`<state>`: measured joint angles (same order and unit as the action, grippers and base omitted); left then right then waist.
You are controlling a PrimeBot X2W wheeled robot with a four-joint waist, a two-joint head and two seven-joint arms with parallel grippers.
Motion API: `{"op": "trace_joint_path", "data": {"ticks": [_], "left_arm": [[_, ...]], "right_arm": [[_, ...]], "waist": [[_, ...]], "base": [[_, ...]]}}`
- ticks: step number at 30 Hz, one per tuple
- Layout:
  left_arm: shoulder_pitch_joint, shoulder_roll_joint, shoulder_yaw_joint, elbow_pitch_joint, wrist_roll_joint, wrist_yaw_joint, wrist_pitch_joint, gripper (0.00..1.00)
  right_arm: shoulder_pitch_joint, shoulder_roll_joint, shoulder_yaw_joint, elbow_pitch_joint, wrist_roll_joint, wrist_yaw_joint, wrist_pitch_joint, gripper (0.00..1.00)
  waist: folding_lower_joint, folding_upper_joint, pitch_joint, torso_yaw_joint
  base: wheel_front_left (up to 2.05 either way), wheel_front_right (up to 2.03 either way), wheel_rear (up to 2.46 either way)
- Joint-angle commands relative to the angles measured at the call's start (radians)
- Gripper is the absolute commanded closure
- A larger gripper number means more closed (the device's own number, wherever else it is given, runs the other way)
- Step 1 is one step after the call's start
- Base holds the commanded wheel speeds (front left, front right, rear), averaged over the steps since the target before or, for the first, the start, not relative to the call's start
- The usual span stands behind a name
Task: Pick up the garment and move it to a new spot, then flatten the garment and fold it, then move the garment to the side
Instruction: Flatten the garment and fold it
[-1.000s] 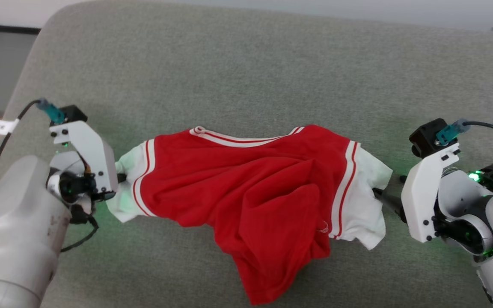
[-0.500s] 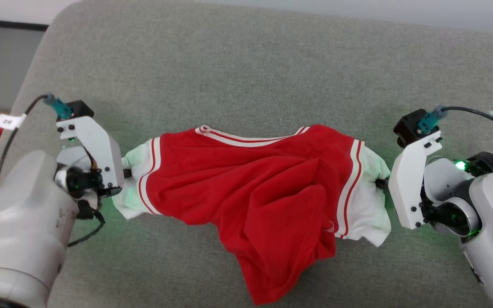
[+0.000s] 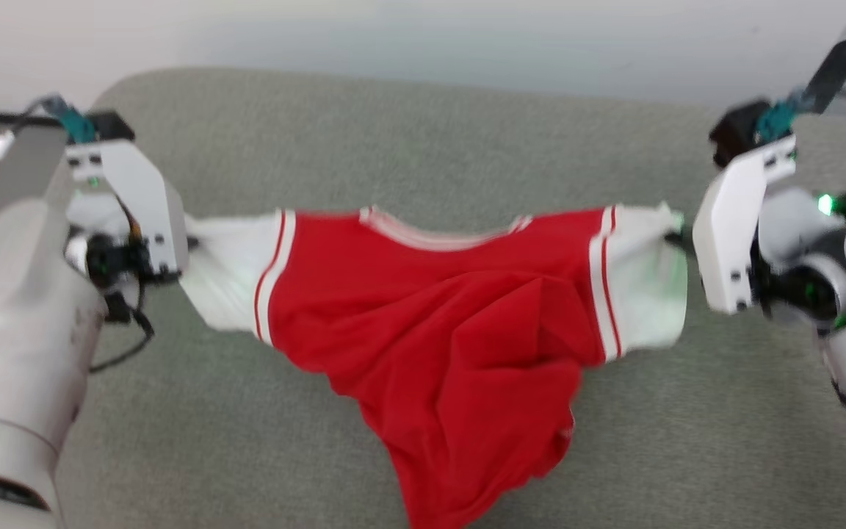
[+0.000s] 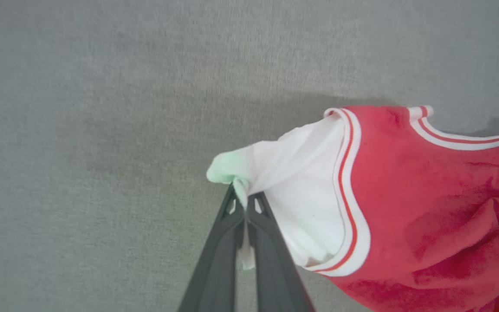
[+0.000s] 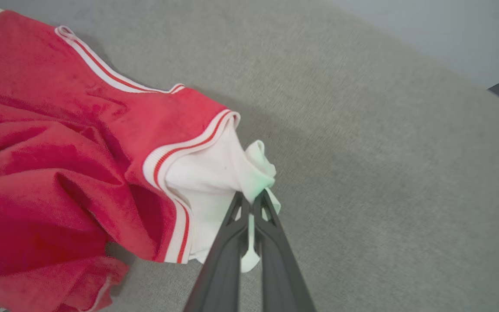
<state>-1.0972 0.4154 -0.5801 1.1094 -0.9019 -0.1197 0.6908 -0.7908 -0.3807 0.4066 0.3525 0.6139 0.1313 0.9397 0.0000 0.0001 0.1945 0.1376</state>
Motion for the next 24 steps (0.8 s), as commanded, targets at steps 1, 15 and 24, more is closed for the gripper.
{"op": "trace_joint_path", "data": {"ticks": [1,15,24], "left_arm": [[-0.022,0.006,-0.004,-0.006,0.013,0.004,-0.006,1.00],[-0.244,0.026,-0.013,-0.071,0.090,0.064,-0.180,1.00],[-0.361,0.017,-0.017,-0.073,0.123,0.104,-0.246,1.00]], "right_arm": [[-0.029,0.005,-0.002,0.006,-0.008,-0.001,-0.012,1.00],[-0.350,0.087,0.041,0.246,-0.115,-0.001,-0.363,1.00],[-0.519,0.146,0.056,0.434,-0.128,-0.001,-0.536,1.00]], "waist": [[0.0000,-0.0001,-0.052,-0.042],[0.0000,-0.0001,-0.156,-0.157],[0.0000,-0.0001,-0.191,-0.201]], "base": [[0.00,0.00,0.00],[0.00,0.00,0.00],[0.00,0.00,0.00]]}}
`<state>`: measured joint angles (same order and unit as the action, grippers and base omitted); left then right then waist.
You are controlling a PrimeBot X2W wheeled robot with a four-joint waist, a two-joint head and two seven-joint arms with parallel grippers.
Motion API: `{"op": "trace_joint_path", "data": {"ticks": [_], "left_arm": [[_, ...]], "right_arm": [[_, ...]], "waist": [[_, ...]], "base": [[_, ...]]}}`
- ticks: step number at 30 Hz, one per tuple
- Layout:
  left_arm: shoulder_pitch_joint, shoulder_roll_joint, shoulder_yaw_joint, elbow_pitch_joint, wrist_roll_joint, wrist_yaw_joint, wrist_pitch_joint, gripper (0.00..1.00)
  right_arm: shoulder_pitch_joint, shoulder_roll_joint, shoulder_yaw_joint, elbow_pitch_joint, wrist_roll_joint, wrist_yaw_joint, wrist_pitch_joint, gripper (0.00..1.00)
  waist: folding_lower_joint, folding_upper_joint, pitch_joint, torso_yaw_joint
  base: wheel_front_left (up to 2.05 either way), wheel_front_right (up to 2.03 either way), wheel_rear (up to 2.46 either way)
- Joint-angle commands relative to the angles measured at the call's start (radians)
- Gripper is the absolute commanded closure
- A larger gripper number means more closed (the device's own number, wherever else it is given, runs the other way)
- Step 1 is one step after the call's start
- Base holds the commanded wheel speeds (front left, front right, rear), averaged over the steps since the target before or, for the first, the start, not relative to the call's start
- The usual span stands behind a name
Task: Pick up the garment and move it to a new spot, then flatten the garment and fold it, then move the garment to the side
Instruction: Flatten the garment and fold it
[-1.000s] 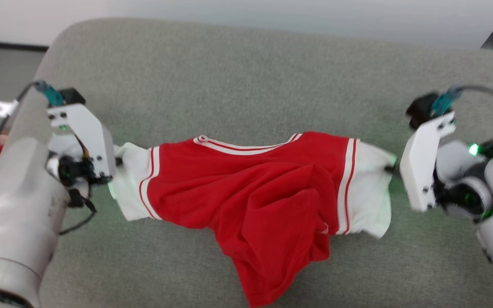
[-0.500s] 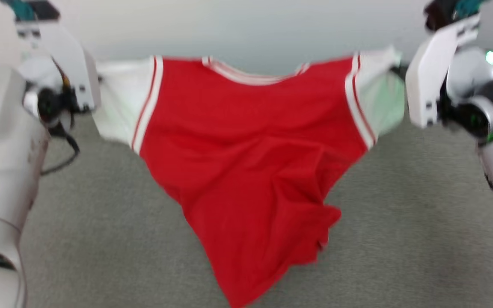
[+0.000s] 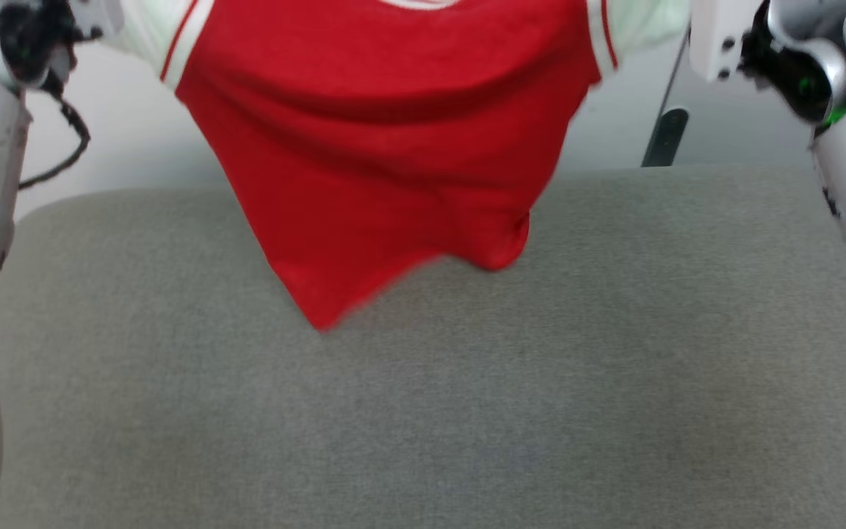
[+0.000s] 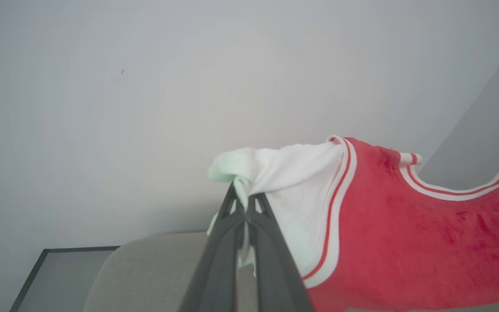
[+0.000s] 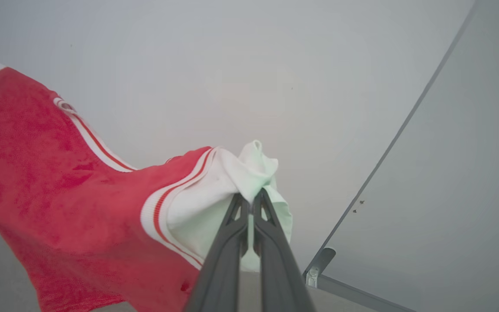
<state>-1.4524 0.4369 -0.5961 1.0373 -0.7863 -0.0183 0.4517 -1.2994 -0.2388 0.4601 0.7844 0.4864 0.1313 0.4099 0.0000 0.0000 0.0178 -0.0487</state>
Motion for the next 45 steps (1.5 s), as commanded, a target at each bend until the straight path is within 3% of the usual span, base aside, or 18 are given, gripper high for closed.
{"op": "trace_joint_path", "data": {"ticks": [1,6,11,19,25,28,38,45], "left_arm": [[-0.014,-0.005,-0.005,0.001,0.012,0.003,-0.010,1.00],[-0.046,-0.003,-0.007,0.007,0.017,0.006,-0.034,1.00],[-0.095,-0.003,-0.001,0.005,0.022,0.011,-0.072,1.00],[-0.266,-0.005,0.009,-0.008,0.047,0.029,-0.156,1.00],[-0.438,-0.028,0.003,-0.008,0.092,0.045,-0.273,1.00],[-0.515,-0.034,0.001,0.003,0.111,0.033,-0.329,1.00],[-0.618,-0.079,-0.003,0.050,0.126,-0.024,-0.511,1.00],[-0.539,-0.111,-0.017,0.144,0.114,-0.062,-0.562,1.00]], "right_arm": [[-0.023,0.006,0.005,0.020,0.000,-0.001,-0.017,1.00],[-0.085,0.021,0.001,0.083,0.019,-0.001,-0.087,1.00],[-0.158,0.021,0.004,0.131,0.006,-0.001,-0.154,1.00],[-0.326,0.022,-0.035,0.193,-0.056,-0.001,-0.342,1.00],[-0.483,0.005,-0.110,0.265,-0.188,-0.001,-0.573,1.00],[-0.556,0.009,-0.161,0.304,-0.266,-0.001,-0.642,1.00],[-0.582,0.055,-0.327,0.270,-0.466,-0.001,-0.675,1.00],[-0.485,0.107,-0.378,0.248,-0.521,-0.001,-0.676,1.00]], "waist": [[0.0000,0.0000,-0.015,-0.018],[0.0000,0.0000,0.004,-0.038],[0.0000,0.0000,0.102,-0.058],[0.0000,0.0000,0.372,-0.075],[0.0000,0.0000,0.580,-0.056],[0.0000,0.0000,0.667,-0.046],[0.0000,0.0000,0.813,-0.001],[0.0000,0.0000,0.763,0.016]], "base": [[0.00,0.00,0.00],[0.00,0.00,0.00],[0.00,0.00,0.00],[0.00,0.00,0.00],[0.00,0.00,0.00],[0.00,0.00,0.00],[0.00,0.00,0.00],[0.00,0.00,0.00]]}}
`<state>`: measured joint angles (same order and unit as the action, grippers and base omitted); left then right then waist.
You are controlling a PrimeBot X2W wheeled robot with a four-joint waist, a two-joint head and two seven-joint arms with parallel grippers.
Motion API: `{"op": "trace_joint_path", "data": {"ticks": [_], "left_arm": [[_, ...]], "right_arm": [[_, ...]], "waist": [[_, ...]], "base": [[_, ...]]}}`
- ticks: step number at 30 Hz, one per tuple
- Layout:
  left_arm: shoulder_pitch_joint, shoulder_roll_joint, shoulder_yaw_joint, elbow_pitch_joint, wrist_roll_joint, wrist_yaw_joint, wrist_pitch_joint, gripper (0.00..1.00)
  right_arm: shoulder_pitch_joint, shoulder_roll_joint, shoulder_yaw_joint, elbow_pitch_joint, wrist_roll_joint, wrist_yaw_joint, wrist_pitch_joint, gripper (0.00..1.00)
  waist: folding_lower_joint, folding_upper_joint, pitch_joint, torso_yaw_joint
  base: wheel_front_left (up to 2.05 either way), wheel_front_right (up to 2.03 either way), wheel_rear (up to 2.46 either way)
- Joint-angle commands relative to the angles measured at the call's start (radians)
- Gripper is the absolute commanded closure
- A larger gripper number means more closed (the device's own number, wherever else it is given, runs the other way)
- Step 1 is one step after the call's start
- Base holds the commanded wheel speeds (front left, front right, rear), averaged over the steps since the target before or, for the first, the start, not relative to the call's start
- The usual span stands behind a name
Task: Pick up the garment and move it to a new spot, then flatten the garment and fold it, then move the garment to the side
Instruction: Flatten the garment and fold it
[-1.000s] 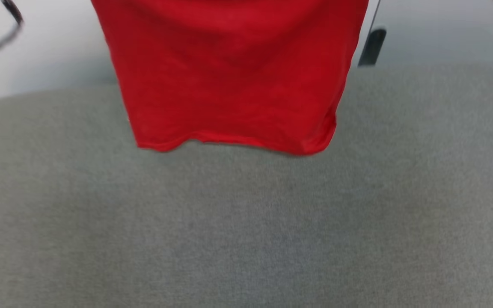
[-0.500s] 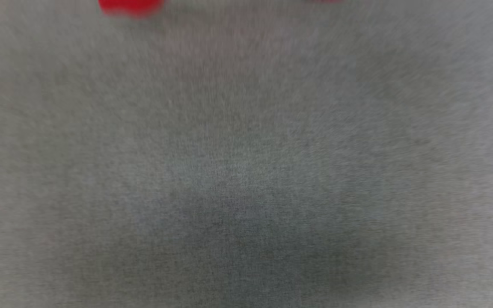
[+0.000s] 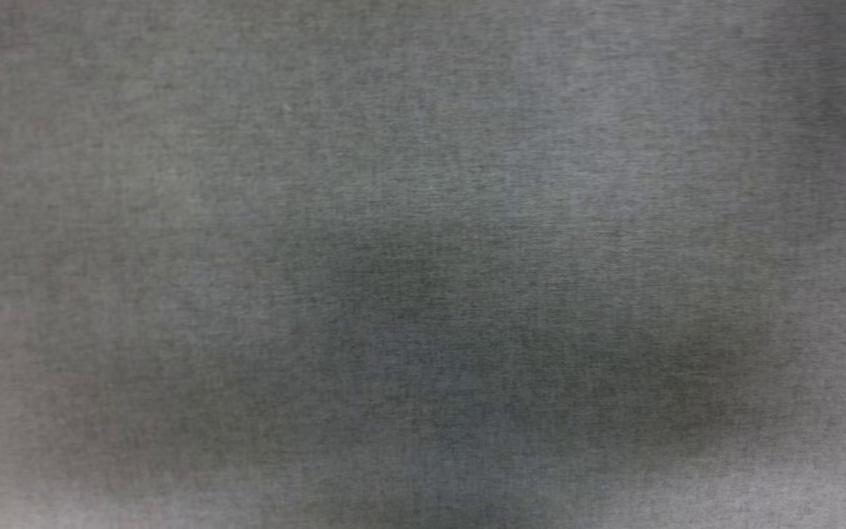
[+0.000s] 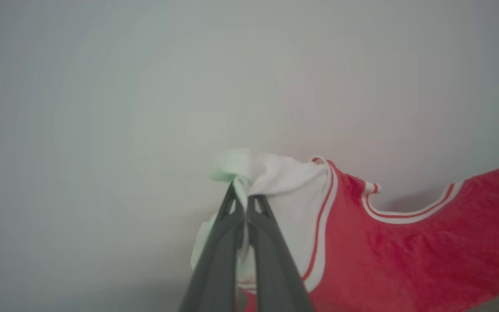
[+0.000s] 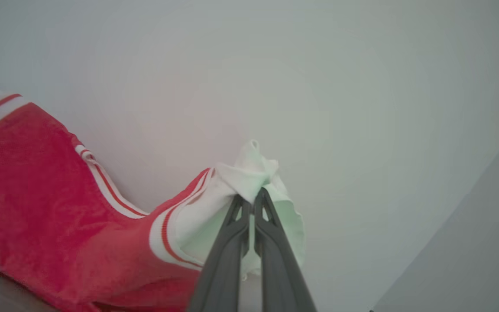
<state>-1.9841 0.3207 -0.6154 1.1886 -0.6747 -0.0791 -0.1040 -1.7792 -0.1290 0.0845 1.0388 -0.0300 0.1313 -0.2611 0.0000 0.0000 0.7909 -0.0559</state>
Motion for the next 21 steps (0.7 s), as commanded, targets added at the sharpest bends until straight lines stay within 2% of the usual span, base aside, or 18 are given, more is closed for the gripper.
{"op": "trace_joint_path", "data": {"ticks": [1,7,14,17,21], "left_arm": [[0.002,0.006,0.004,0.006,-0.004,-0.001,-0.009,1.00],[0.131,0.008,-0.004,0.064,-0.027,-0.021,0.024,1.00],[0.333,0.024,-0.015,0.083,-0.061,-0.044,0.076,1.00],[0.436,0.026,-0.029,0.080,-0.075,-0.050,0.092,1.00],[0.593,0.032,-0.051,0.029,-0.110,-0.051,0.114,1.00]], "right_arm": [[0.008,0.000,-0.007,0.000,0.001,-0.001,-0.005,1.00],[0.111,0.017,0.055,0.046,0.065,-0.001,-0.005,1.00],[0.286,0.005,0.229,0.086,0.233,-0.001,0.006,1.00],[0.390,-0.019,0.331,0.035,0.333,-0.001,0.023,1.00],[0.550,-0.104,0.478,-0.098,0.466,-0.001,0.060,1.00]], "waist": [[0.0000,0.0000,-0.027,0.024],[0.0000,0.0000,-0.173,0.029],[0.0000,0.0000,-0.364,0.041],[0.0000,0.0000,-0.434,0.049],[0.0000,0.0000,-0.516,0.060]], "base": [[0.00,0.00,0.00],[0.00,0.00,0.00],[0.00,0.00,0.00],[0.00,0.00,0.00],[0.00,0.00,0.00]]}}
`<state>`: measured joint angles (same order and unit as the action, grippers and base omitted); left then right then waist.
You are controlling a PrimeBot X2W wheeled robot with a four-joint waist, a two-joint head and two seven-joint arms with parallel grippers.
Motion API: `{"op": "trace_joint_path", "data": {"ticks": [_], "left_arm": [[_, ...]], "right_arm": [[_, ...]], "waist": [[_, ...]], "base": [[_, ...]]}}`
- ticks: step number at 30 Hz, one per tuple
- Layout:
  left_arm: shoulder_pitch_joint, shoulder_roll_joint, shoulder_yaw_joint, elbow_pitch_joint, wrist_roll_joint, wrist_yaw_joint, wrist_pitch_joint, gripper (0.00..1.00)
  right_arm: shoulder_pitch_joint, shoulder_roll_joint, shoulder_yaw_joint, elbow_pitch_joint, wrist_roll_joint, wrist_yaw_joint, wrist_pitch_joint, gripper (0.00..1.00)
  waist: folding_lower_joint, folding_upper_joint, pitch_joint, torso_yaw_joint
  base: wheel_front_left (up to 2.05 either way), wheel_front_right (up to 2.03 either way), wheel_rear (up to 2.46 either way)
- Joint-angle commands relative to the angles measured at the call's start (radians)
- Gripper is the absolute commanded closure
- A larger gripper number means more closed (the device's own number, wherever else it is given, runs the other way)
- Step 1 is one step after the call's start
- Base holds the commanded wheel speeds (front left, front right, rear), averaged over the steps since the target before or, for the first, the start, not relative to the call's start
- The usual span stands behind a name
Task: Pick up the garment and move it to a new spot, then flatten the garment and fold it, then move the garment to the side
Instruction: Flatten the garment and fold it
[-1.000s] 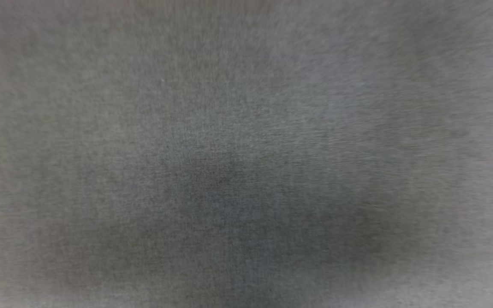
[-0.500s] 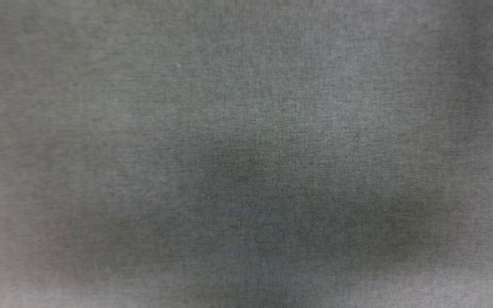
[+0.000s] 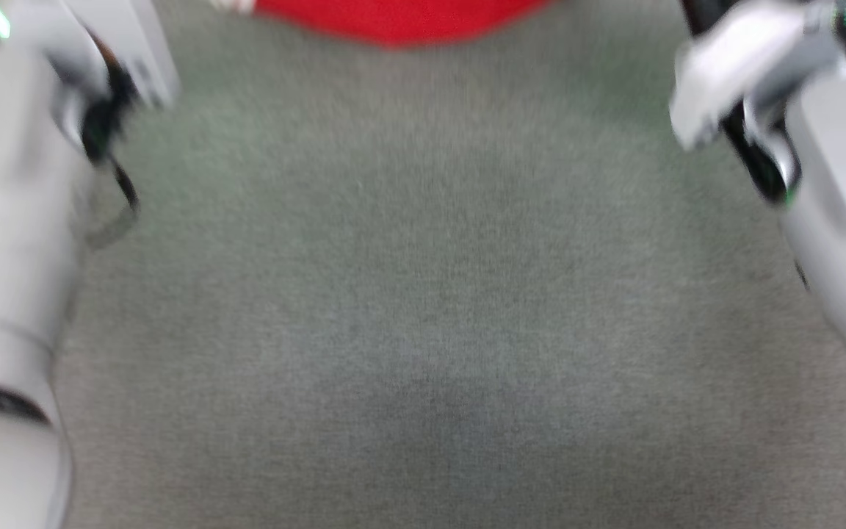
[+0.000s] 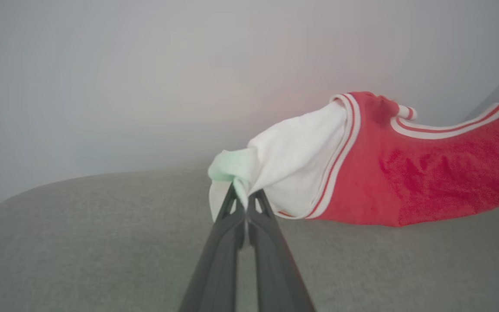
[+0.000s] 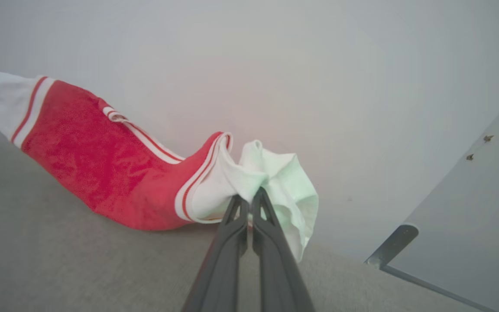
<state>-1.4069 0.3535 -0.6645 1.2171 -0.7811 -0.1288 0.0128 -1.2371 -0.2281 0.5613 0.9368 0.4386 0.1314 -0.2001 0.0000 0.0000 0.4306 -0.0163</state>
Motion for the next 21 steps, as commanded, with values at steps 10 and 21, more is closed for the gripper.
{"op": "trace_joint_path", "data": {"ticks": [10,21], "left_arm": [[0.482,0.124,-0.038,-0.298,-0.129,0.002,0.070,1.00],[1.028,0.322,0.028,-0.891,-0.257,0.277,0.105,1.00]], "right_arm": [[0.438,-0.306,0.188,-0.446,0.265,-0.001,0.115,1.00],[0.888,-0.457,0.022,-0.751,0.242,-0.001,0.194,1.00]], "waist": [[0.0000,0.0000,-0.270,0.045],[0.0000,0.0000,-0.279,0.068]], "base": [[0.00,0.00,0.00],[0.00,0.00,0.00]]}}
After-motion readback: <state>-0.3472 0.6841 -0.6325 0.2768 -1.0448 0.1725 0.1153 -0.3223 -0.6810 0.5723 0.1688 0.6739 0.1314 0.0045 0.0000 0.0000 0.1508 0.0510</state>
